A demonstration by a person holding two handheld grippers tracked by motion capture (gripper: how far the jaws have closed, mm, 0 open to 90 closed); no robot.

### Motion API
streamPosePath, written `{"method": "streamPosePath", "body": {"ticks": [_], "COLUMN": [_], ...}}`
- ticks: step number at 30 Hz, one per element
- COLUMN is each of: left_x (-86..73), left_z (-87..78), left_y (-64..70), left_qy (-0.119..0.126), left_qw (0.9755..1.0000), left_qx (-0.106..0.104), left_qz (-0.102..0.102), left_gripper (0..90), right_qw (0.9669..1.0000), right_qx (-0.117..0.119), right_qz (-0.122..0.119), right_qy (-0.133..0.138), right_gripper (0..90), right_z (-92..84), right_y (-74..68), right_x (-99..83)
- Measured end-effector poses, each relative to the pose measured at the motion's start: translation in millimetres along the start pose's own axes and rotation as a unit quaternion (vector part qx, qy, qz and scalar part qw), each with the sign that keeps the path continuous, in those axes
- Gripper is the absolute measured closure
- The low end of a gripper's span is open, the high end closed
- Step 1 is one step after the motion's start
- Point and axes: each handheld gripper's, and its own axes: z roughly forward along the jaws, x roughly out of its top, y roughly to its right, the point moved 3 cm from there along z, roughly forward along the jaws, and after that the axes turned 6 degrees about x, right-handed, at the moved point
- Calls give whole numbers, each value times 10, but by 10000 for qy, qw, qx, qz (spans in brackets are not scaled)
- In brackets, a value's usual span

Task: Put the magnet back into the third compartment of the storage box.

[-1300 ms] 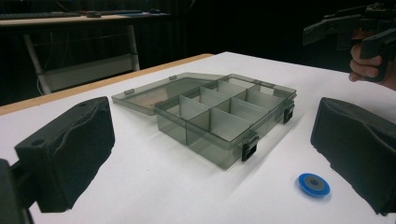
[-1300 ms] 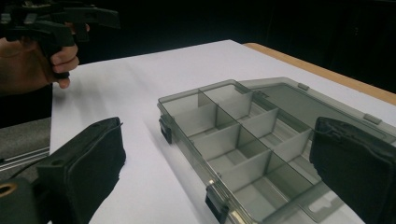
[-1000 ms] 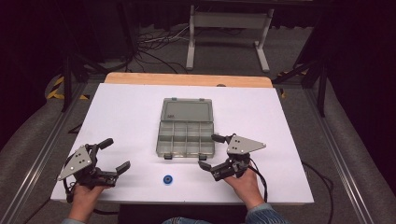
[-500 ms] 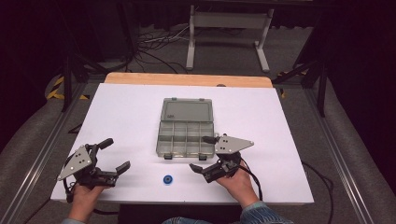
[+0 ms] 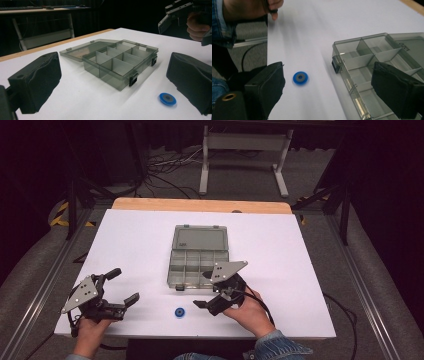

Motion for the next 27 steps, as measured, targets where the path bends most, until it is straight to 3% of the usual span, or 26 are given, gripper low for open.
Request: {"method": "streamPosePath", "body": {"ticks": [3,9,13,17,20,27], "left_x": [2,3,3,4,3,2], "left_z": [-2,-3,-3,-3,-1,-3], "left_y": [1,2,0,0,2,8], "left_qy": [-7,-9,-12,-9,-10,10], "left_qw": [10000,10000,10000,10000,10000,10000], "left_qx": [-8,-10,-14,-18,-18,-8], "left_qz": [11,15,14,11,13,-10], "left_gripper": [3,3,3,3,3,3], "right_qw": [9991,9961,9920,9892,9843,9804], "right_qx": [-3,123,308,429,522,610], "right_qz": [-106,-212,-200,-144,-98,-218], "right_qy": [-400,-852,-1207,-1398,-1686,-1863], "right_gripper": [129,158,161,161,178,222], "right_z": [56,130,196,232,290,429], "right_y": [-22,-60,-65,-54,-58,-108], "right_x": [56,143,189,204,222,245]}}
